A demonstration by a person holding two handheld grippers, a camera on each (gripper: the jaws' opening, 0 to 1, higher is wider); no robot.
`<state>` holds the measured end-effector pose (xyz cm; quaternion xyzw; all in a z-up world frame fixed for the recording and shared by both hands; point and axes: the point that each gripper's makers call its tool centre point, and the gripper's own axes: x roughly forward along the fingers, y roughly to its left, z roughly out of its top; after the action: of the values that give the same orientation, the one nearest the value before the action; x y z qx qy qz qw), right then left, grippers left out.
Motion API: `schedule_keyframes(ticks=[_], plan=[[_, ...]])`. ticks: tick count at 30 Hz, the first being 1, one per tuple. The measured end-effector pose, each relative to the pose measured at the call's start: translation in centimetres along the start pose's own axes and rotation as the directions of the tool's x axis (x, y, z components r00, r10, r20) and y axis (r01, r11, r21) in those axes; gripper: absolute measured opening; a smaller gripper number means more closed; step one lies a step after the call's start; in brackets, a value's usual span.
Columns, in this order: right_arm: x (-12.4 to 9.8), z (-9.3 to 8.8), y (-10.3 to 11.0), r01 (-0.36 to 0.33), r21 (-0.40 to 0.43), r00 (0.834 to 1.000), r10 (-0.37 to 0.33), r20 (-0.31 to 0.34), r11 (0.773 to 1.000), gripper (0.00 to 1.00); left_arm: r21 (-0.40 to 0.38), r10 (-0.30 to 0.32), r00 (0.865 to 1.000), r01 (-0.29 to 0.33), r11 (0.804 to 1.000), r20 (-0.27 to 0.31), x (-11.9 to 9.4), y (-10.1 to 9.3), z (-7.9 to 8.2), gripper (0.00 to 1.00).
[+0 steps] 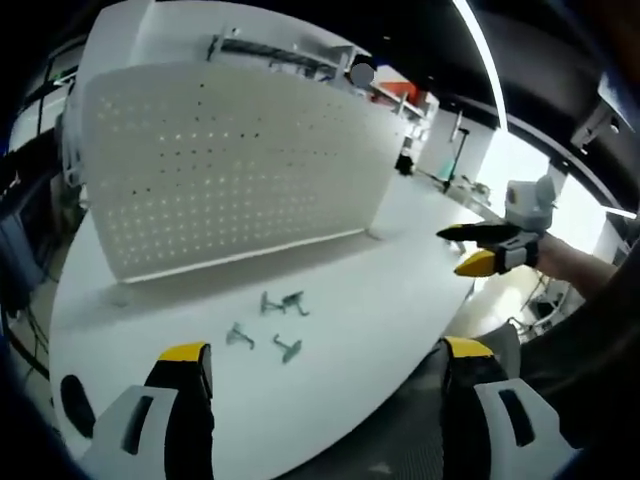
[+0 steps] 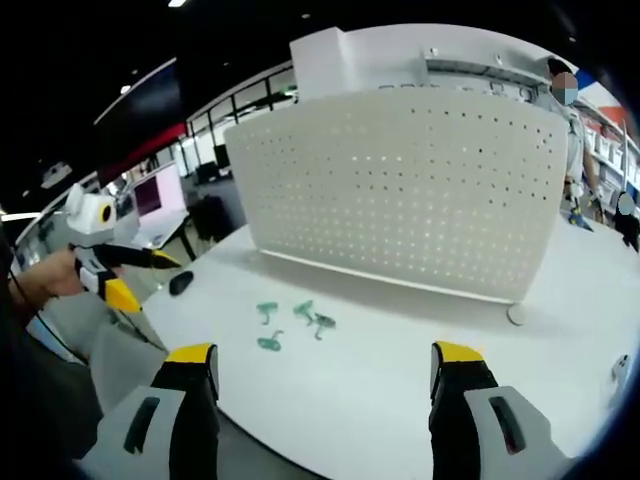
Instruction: Insert the hook assembly into the mounting plate slot until the hook locks in place.
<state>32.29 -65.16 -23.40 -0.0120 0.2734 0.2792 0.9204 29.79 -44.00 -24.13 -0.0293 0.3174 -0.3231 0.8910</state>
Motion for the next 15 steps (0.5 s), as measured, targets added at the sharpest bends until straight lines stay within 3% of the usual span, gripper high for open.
schedule_keyframes(ticks=[4,10,15], plan=[[0.1,-0.1,0.0,-0.004,-0.002,1.000,0.004,-0.003,1.000,0.88,0.033,-0.042,0.999,0.042,0.999,0.006,1.1,-0.3,-0.1,0.91],[0.3,-0.3,0.1,-0.018,0.005,1.000,0.018,-0.005,1.000,0.85,0.078,-0.066,0.996,0.071,0.994,-0.055,3.1,-0.1,-1.3,0.86],[0.6,-1.0,0.7,-0.039,0.007,0.999,0.039,-0.022,0.999,0.83,0.034,-0.121,0.992,0.122,0.992,-0.040,4.6,-0.1,-1.2,0.86]])
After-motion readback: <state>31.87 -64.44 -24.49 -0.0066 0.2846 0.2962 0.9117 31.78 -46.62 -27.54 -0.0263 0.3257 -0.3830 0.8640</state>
